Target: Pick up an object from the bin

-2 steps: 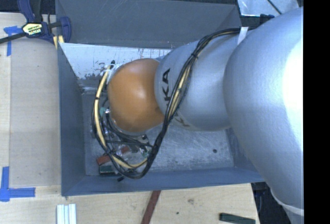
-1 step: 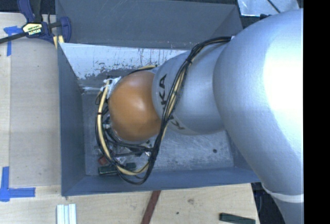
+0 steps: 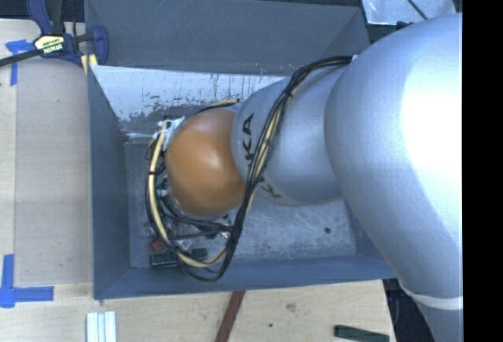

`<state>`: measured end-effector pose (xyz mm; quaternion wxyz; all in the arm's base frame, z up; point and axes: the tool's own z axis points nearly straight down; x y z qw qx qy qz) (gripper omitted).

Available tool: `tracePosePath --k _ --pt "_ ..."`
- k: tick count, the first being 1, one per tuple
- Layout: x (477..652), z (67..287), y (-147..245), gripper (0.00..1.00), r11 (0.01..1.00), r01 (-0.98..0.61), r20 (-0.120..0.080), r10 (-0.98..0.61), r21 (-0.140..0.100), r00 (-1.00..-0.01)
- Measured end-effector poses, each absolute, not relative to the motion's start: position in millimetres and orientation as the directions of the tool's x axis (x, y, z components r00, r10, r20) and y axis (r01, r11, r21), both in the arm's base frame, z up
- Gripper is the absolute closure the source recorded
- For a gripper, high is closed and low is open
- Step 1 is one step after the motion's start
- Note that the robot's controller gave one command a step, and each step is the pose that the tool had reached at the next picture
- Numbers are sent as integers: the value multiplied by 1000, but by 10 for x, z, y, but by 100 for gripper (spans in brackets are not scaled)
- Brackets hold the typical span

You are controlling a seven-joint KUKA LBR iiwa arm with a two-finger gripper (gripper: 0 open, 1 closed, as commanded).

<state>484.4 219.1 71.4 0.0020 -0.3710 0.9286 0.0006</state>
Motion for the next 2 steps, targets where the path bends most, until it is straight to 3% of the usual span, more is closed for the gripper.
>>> tracePosePath --k 1,2 --pt "4874 1310 2293 100 714 -700 3 -700 2 -714" --pt "4881 1610 2215 100 719 -695 -8 -695 -2 -719"
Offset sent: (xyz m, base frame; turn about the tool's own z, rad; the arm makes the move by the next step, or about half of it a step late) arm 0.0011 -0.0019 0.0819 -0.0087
